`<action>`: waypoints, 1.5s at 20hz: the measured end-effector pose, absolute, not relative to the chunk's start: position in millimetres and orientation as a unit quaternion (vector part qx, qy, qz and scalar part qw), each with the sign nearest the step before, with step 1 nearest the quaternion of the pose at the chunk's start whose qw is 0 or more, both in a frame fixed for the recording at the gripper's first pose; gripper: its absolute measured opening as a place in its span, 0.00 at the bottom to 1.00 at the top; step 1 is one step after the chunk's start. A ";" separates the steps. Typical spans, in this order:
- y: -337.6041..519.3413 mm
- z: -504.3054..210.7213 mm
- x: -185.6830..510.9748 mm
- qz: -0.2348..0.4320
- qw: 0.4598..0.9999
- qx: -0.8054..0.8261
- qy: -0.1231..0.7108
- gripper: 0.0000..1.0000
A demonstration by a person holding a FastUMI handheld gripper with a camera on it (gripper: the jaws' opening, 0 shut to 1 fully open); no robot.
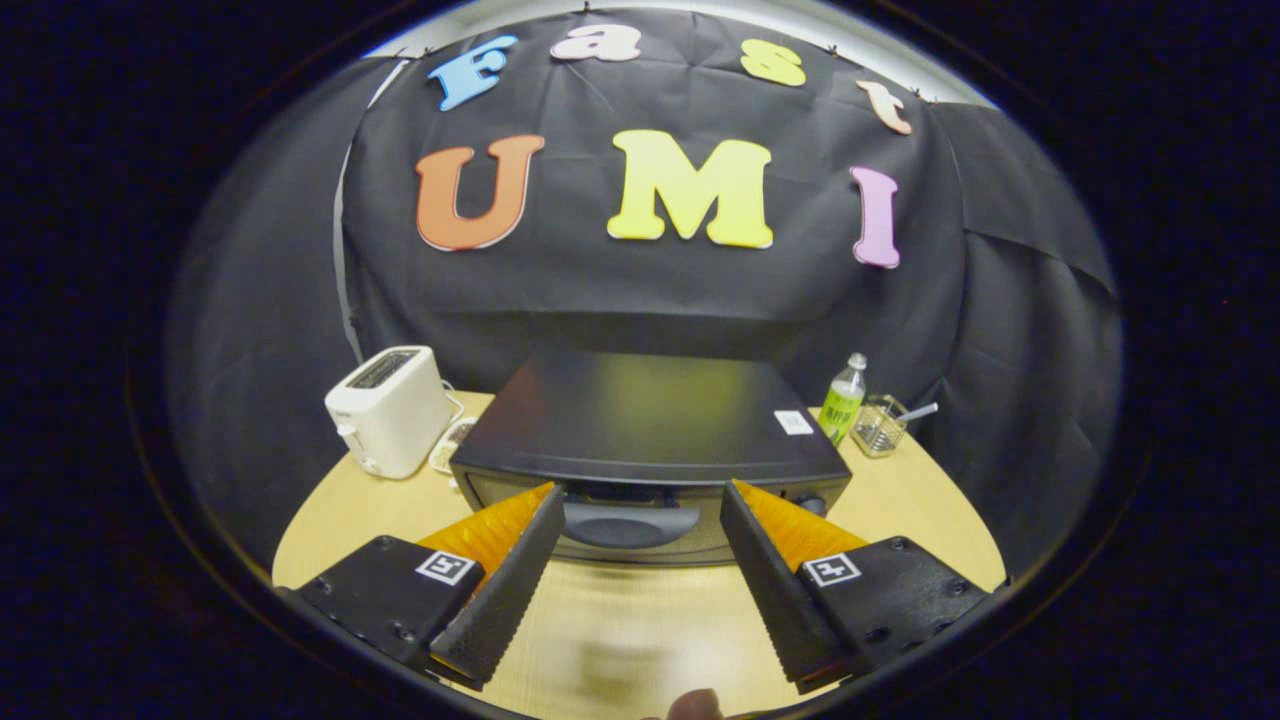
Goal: Open the toaster oven, put the food inside, and close the toaster oven door.
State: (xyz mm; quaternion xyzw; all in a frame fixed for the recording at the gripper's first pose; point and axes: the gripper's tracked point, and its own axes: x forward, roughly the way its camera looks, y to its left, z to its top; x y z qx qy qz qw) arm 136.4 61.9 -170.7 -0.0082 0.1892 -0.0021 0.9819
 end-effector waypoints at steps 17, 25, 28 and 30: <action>74.5 26.8 -32.1 -0.003 1.000 0.011 0.019 1.00; 79.3 16.2 -82.6 -0.001 0.999 0.025 0.024 1.00; 70.4 21.9 -87.1 -0.010 0.999 0.028 0.020 1.00; 69.5 23.7 -89.7 -0.011 0.999 0.030 0.016 1.00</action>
